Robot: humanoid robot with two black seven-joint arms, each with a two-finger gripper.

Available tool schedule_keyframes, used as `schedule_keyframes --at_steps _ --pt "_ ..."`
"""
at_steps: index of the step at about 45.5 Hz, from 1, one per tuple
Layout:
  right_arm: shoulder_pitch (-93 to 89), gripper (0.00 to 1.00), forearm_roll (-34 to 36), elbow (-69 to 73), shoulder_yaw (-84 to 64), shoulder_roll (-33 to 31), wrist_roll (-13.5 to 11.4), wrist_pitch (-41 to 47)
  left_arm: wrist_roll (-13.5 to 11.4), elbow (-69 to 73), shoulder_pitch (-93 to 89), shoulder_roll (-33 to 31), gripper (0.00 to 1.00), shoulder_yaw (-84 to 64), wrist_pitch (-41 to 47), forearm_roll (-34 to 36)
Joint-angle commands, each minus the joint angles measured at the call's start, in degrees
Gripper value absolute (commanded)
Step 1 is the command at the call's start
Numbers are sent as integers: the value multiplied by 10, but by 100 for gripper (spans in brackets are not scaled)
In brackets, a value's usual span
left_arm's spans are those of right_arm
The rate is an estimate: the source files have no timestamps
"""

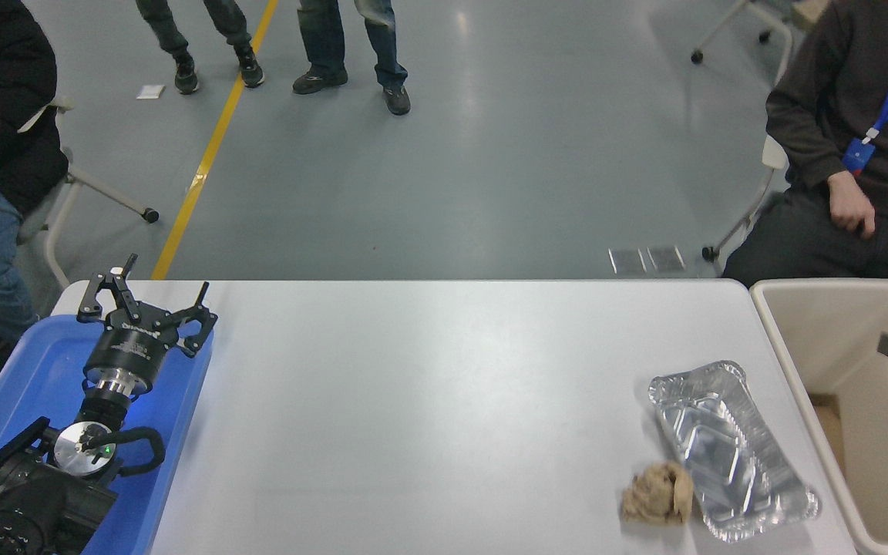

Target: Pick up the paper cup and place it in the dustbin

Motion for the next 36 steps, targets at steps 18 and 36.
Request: schedule_keyframes --at_steps 18,36 --pt "654 100 125 348 -136 151 -4 335 -1 0 2 0 99 0 0 0" --pt "657 100 126 350 -136 150 -4 332 -1 0 2 0 99 -1 0 0"
